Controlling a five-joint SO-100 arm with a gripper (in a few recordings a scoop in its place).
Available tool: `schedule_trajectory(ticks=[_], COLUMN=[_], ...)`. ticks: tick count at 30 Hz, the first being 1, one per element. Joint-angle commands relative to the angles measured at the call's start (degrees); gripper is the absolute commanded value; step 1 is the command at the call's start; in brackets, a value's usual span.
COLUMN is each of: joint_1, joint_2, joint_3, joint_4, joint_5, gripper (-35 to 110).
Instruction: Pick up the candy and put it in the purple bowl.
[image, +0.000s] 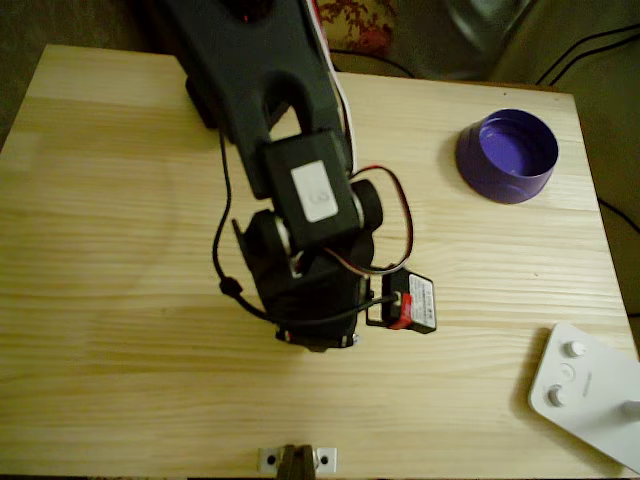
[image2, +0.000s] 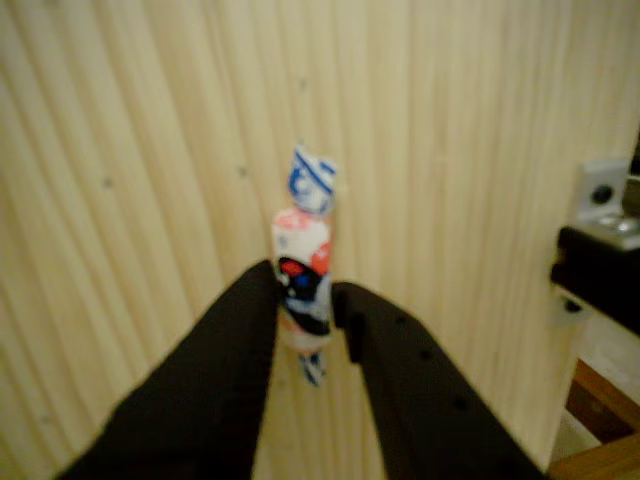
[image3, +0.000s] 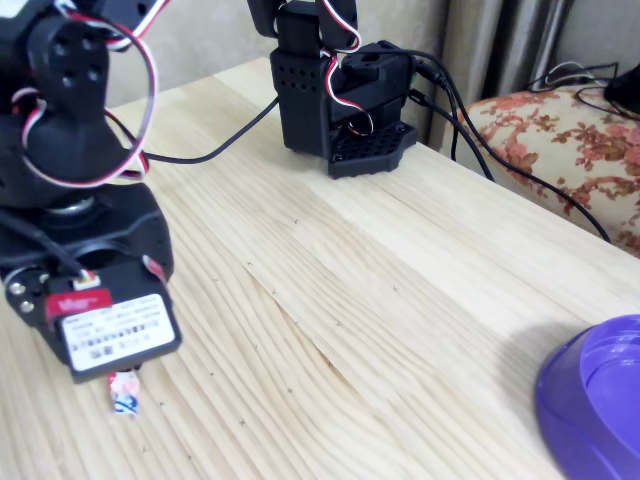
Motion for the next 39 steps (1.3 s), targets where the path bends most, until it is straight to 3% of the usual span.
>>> schedule_trajectory(ticks=[1,13,16,18,20,23,33,39], joint_1=[-2.20,0.09,0.09,-0.09,0.00,0.09,1.05,5.63], joint_2=[2.29,2.29,2.02,1.32,0.88,0.88,1.49,8.53], joint_3=[-0.62,-1.05,-1.05,-1.32,-1.93,-2.02,-3.78,-8.09], joint_4=[-0.18,1.41,1.49,1.76,2.81,3.16,4.22,11.95], joint_5=[0.18,-0.26,-0.62,-0.88,-1.32,-1.76,-1.58,-0.53], gripper=[11,11,27,13,13,0,0,0])
